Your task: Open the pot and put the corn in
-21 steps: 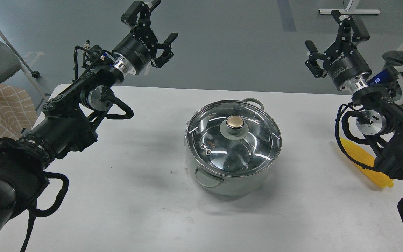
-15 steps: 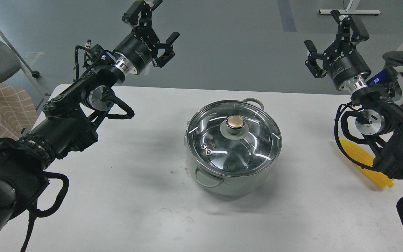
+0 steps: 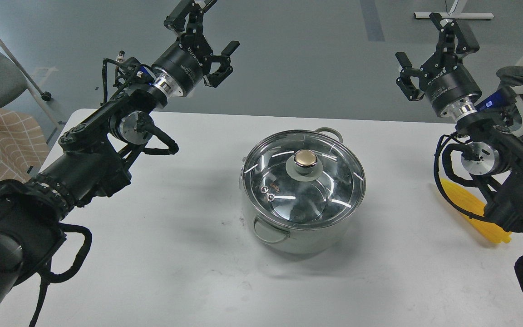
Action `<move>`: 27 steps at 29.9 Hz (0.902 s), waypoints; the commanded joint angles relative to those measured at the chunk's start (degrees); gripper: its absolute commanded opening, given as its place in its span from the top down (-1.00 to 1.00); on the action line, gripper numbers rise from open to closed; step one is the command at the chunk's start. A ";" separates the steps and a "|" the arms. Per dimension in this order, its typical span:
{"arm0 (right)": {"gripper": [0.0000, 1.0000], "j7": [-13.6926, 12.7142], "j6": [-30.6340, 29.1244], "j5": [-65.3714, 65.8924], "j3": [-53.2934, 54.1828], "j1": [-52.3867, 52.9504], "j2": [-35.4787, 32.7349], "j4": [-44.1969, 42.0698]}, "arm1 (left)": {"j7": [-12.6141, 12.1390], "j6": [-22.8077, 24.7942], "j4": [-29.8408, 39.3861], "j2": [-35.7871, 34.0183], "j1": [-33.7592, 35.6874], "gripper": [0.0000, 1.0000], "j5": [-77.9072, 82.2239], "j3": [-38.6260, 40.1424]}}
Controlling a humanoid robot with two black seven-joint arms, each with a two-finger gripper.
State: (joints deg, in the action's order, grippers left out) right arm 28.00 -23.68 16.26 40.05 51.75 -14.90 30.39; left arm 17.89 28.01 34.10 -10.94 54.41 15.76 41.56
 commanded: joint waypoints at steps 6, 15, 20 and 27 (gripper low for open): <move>-1.00 0.00 -0.05 -0.35 0.64 -0.16 -1.19 1.33 | 0.13 -0.01 0.53 0.22 -0.45 -0.96 -0.29 1.77; -1.00 0.00 0.03 -0.44 0.73 -0.16 -1.45 2.39 | 0.21 -0.01 0.53 0.66 -0.54 -0.96 -0.55 1.86; -1.00 0.00 0.47 -0.53 0.73 -0.16 -1.45 2.48 | 0.30 -0.01 0.61 0.57 -0.63 -0.96 -0.73 1.86; -1.00 0.00 0.39 -0.70 0.55 -0.43 -3.03 2.92 | 0.22 -0.01 0.00 -0.04 -0.63 -0.96 -0.64 1.34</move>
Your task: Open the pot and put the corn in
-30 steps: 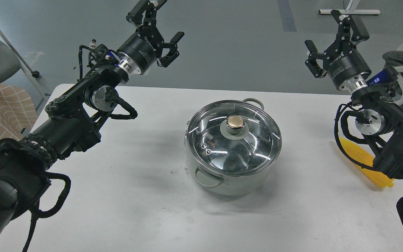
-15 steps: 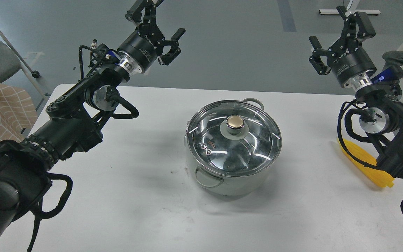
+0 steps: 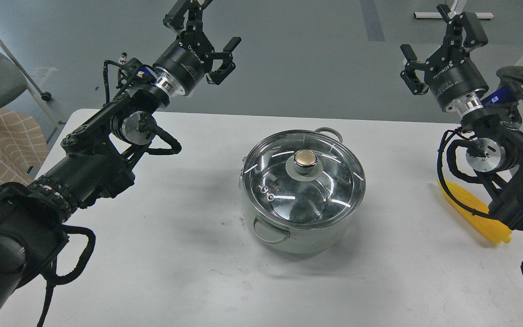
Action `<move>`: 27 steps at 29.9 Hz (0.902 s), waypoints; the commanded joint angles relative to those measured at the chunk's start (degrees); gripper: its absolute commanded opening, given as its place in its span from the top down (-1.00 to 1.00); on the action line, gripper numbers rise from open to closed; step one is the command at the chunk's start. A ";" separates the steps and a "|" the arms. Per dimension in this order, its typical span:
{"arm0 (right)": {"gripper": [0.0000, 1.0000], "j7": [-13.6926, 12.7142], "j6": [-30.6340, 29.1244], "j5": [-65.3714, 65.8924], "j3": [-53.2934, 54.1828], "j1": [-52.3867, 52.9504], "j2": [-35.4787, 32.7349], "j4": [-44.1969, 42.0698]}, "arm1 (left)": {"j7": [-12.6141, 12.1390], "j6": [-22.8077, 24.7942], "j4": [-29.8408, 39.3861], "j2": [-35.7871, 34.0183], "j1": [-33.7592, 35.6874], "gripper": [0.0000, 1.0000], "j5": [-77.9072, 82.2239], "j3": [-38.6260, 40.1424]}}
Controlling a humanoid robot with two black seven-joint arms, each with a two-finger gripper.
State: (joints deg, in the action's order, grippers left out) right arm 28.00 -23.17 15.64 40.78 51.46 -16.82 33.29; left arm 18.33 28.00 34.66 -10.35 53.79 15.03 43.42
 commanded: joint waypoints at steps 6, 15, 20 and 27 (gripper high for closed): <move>-1.00 0.00 -0.21 -0.08 -0.44 -0.13 -3.04 -0.24 | -0.14 0.00 -3.72 -2.57 0.61 -0.96 0.08 -0.44; -1.00 0.00 -0.03 0.01 -0.53 -0.13 -2.60 -0.51 | 0.04 0.00 -6.80 -2.84 2.37 -0.96 0.08 -0.71; -1.00 0.00 -0.03 0.01 -0.53 -0.13 -2.42 -0.59 | 3.36 -1.45 -6.71 -1.43 2.28 -0.96 0.00 -0.79; -1.00 0.00 0.06 0.01 -0.53 -0.22 -3.04 -0.59 | 6.19 -1.54 -3.91 -2.04 3.77 -0.96 2.89 -1.85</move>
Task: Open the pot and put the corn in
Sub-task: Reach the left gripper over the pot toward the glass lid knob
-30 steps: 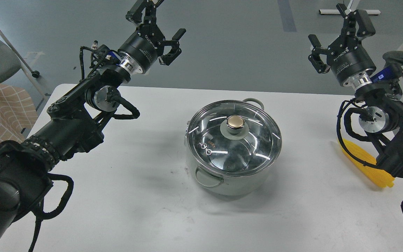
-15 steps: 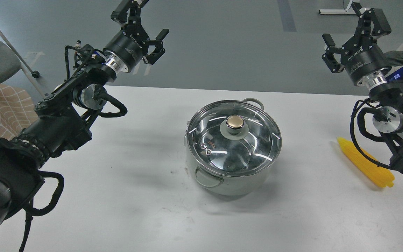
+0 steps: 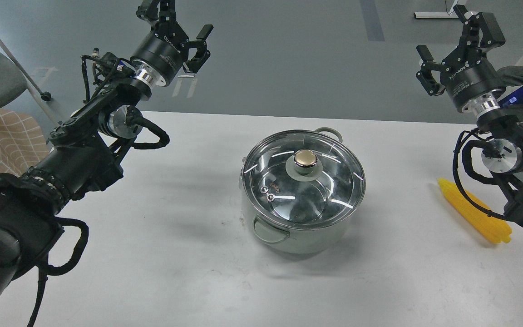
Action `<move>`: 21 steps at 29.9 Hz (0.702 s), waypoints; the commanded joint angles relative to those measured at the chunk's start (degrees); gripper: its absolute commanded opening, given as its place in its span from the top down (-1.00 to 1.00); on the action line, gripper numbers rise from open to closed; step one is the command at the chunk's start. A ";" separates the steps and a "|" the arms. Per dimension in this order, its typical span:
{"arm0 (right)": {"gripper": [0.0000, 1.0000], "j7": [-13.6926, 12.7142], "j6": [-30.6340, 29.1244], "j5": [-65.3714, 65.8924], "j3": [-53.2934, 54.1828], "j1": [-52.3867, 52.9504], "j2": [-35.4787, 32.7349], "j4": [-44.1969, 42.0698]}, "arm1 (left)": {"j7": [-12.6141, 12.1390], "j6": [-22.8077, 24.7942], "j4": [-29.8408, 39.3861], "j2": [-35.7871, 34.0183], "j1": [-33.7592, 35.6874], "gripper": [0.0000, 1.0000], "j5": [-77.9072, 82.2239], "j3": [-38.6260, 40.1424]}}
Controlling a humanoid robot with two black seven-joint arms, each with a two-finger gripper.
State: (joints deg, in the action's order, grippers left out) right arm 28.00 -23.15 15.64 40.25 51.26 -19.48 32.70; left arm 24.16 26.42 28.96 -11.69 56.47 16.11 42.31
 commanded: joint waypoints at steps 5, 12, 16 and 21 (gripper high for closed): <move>-1.00 0.00 0.04 0.00 0.09 -0.02 -0.47 0.00 | 0.71 -0.40 9.26 -3.77 4.87 -0.96 13.82 -1.27; -1.00 0.00 0.65 0.00 0.09 -0.20 -0.91 0.26 | 0.97 -4.35 24.55 -10.80 5.58 -0.95 33.61 -1.27; -1.00 0.00 0.65 0.00 0.00 -0.28 -1.35 0.53 | 0.98 -7.95 35.52 -15.37 4.62 -0.95 50.01 -1.27; -1.00 0.00 0.65 0.00 0.00 -0.90 -1.62 0.61 | 1.06 -10.07 45.65 -20.21 1.98 -0.95 67.27 -1.35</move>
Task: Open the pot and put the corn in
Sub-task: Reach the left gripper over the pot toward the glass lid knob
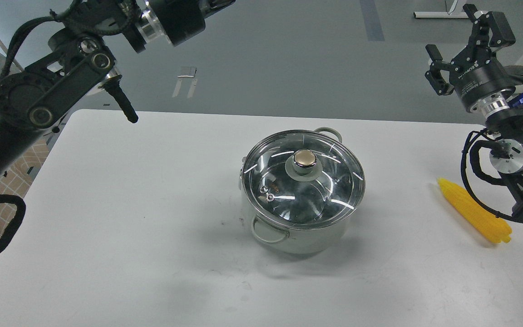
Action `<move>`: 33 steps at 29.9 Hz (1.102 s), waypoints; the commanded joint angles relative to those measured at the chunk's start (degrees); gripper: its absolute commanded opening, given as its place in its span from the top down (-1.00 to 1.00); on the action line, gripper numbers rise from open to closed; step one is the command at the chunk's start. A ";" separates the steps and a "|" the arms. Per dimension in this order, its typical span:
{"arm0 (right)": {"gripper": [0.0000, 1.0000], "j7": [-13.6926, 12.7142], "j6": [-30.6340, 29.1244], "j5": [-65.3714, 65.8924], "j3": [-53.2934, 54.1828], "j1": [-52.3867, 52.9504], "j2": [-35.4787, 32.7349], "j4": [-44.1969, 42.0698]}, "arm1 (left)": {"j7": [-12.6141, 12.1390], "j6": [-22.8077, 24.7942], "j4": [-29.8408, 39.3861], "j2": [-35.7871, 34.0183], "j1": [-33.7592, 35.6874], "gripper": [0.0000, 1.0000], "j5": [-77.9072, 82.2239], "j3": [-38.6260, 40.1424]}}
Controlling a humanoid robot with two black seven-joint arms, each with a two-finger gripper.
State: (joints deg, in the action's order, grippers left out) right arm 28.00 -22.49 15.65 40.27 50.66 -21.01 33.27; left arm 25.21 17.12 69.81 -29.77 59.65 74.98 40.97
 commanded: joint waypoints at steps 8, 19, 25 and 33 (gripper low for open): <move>-1.00 0.00 0.43 0.00 0.07 -1.53 -0.09 0.74 | 0.27 -3.58 14.04 -3.36 -4.81 -0.95 34.51 -2.82; -1.00 0.00 0.52 0.00 0.07 -2.24 -0.53 1.01 | 0.27 -6.75 9.30 4.98 -4.63 -0.95 50.02 -14.68; -1.00 0.00 0.79 0.00 0.16 -2.67 -0.62 1.01 | 0.19 -6.75 3.49 10.17 -4.72 -0.95 50.02 -16.01; -1.00 0.00 0.79 0.00 0.16 -3.29 -0.62 1.01 | 0.10 -6.84 2.18 11.67 -6.47 -0.88 50.02 -18.47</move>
State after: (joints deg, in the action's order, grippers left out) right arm 28.00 -21.71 15.65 40.42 47.47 -21.63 34.29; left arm 25.41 10.32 72.10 -18.13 54.34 125.01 22.62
